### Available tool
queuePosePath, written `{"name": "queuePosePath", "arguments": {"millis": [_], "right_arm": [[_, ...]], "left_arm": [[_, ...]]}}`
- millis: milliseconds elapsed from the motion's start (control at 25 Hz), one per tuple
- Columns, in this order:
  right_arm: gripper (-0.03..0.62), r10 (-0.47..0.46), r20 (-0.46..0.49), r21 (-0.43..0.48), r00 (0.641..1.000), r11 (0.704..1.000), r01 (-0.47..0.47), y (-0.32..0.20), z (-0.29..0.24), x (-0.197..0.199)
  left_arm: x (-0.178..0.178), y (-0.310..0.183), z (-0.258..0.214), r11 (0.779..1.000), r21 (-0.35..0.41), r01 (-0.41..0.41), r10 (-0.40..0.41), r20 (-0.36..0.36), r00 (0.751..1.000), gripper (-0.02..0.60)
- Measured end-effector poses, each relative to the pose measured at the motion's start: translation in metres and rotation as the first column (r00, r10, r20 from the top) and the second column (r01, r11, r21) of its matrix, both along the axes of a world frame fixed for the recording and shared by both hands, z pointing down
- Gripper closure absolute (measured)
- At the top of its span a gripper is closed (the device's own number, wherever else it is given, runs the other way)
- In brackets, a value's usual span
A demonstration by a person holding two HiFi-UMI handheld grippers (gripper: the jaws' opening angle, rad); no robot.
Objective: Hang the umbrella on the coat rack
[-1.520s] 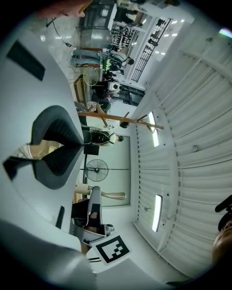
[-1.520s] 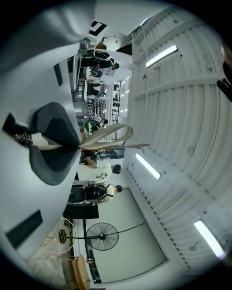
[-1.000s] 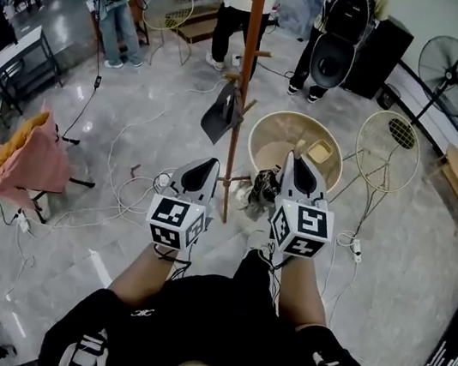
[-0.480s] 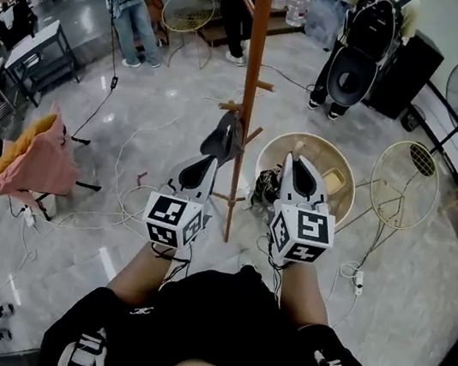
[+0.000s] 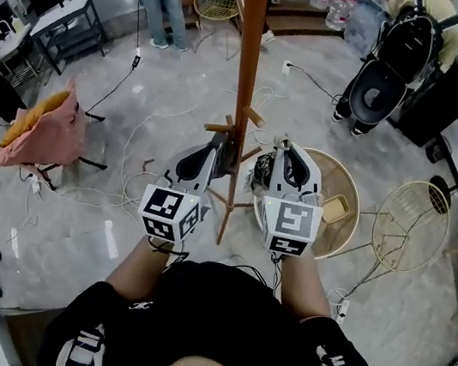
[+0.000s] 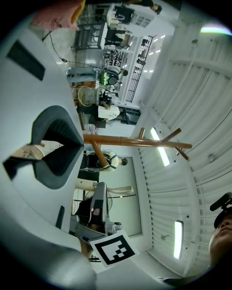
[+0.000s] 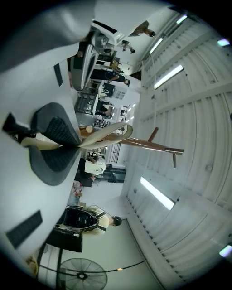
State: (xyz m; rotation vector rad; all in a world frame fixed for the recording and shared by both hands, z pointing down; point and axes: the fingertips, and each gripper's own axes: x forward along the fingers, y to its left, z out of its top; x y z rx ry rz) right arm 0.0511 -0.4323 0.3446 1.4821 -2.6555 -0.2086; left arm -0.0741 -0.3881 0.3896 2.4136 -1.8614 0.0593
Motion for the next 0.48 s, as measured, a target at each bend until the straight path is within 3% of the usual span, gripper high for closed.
{"name": "queuePosePath", "arguments": {"millis": [240, 480], "right_arm": [[0.576, 0.037, -0.209, 0.124, 0.977, 0.992, -0.011, -0.038, 0.011, -0.019], [0.576, 0.053, -0.306, 0.16, 0.95, 0.987, -0.003, -0.039, 0.033, -0.045]], "left_arm": [[-0.013, -0.025, 0.009, 0.997, -0.013, 0.073, -0.074, -0.006, 0.997, 0.564], [-0.042, -0.033, 0.024, 0.995, -0.031, 0.097, -0.098, -0.01, 0.995, 0.563]]}}
